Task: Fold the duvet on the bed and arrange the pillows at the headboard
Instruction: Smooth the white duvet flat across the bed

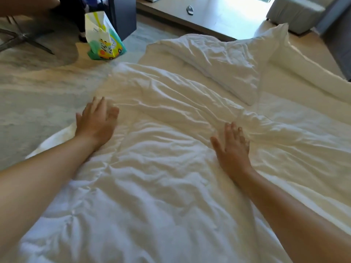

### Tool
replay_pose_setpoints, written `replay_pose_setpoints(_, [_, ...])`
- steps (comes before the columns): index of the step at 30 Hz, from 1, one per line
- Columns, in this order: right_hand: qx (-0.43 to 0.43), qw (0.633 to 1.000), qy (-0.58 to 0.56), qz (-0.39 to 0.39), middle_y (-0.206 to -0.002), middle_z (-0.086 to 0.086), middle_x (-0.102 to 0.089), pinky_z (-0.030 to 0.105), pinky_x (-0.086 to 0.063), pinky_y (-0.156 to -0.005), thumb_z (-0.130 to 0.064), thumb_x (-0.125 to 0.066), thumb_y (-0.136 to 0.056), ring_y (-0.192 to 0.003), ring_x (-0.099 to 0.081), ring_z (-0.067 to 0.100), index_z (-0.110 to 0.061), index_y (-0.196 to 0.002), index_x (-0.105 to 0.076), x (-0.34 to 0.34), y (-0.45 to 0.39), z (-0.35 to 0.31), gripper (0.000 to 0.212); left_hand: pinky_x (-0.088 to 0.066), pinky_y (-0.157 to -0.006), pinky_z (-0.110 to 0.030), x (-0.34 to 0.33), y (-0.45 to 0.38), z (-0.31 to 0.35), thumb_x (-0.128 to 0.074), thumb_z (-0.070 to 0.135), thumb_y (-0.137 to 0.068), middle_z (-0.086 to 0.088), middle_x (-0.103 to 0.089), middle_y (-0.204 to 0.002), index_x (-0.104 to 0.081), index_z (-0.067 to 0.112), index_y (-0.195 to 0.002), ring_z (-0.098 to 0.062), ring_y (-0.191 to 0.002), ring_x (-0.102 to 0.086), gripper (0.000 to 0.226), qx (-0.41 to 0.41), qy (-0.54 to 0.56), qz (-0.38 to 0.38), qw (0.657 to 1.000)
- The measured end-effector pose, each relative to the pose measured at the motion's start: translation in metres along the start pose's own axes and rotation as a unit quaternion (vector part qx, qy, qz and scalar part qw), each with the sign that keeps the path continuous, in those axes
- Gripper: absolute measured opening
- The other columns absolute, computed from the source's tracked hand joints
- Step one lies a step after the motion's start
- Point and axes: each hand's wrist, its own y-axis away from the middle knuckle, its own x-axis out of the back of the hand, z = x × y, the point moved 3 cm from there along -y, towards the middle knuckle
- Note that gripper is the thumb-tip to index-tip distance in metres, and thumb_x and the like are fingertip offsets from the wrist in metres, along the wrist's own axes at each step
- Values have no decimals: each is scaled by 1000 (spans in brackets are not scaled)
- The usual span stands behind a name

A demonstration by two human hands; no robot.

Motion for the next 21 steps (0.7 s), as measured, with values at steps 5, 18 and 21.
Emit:
replay_pose_setpoints(5, [46, 990, 97, -95, -163, -1, 10, 54, 7, -117, -64, -23, -94, -149, 11, 23, -28, -155, 4, -46, 22, -26, 75, -4, -117, -55, -10, 36, 93, -24, 50, -98, -5, -6, -164, -21, 20, -154, -24, -150, -5, 64, -110, -25, -25, 993])
replay_pose_setpoints(18, [97, 979, 23, -177, -161, -2, -20, 38, -15, -118, -54, -37, -98, -147, -17, 20, -29, -153, -21, -36, -3, -4, 62, -11, -114, -65, -118, 60, 121, -22, 52, -93, -8, -28, -159, -33, 18, -151, -33, -147, -22, 68, -153, -169, -66, 971])
replay_pose_setpoints(21, [87, 992, -78, 42, -115, 5, -68, 31, -46, -83, -36, -54, -96, -105, -63, 26, -20, -122, -63, 12, -21, 5, 32, -14, -112, -67, -124, 60, 120, -27, 48, -93, -13, -34, -156, -39, 13, -148, -36, -144, -28, 66, -162, -172, -52, 970])
